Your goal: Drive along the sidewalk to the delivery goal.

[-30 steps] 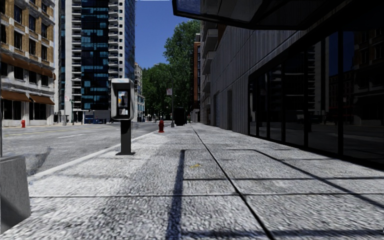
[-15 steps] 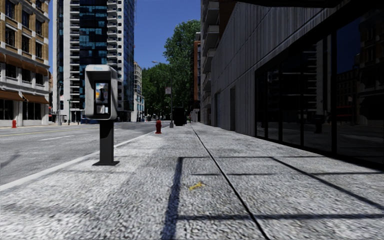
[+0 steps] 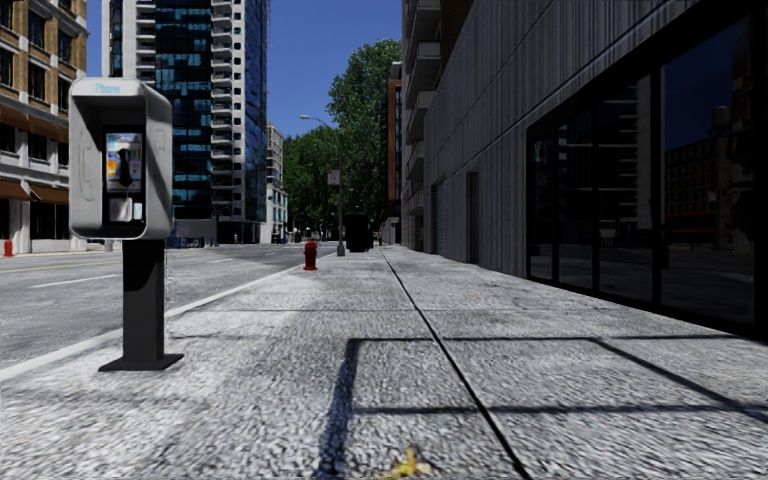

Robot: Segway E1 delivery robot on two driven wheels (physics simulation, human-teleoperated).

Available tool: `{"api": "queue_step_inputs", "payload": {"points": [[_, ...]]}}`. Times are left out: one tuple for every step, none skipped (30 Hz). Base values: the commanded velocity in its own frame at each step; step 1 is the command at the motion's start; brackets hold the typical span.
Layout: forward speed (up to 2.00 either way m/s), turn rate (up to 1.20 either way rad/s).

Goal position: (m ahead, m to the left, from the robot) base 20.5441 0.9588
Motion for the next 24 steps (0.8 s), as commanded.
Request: {"api": "queue_step_inputs", "payload": {"points": [[2.0, 0.0], [2.0, 0.0], [2.0, 0.0], [2.0, 0.0], [2.0, 0.0], [2.0, 0.0], [2.0, 0.0], [2.0, 0.0], [2.0, 0.0], [2.0, 0.0], [2.0, 0.0], [2.0, 0.0], [2.0, 0.0], [2.0, 0.0], [2.0, 0.0], [2.0, 0.0], [2.0, 0.0], [2.0, 0.0], [2.0, 0.0], [2.0, 0.0], [2.0, 0.0], [2.0, 0.0], [2.0, 0.0], [2.0, 0.0]]}}
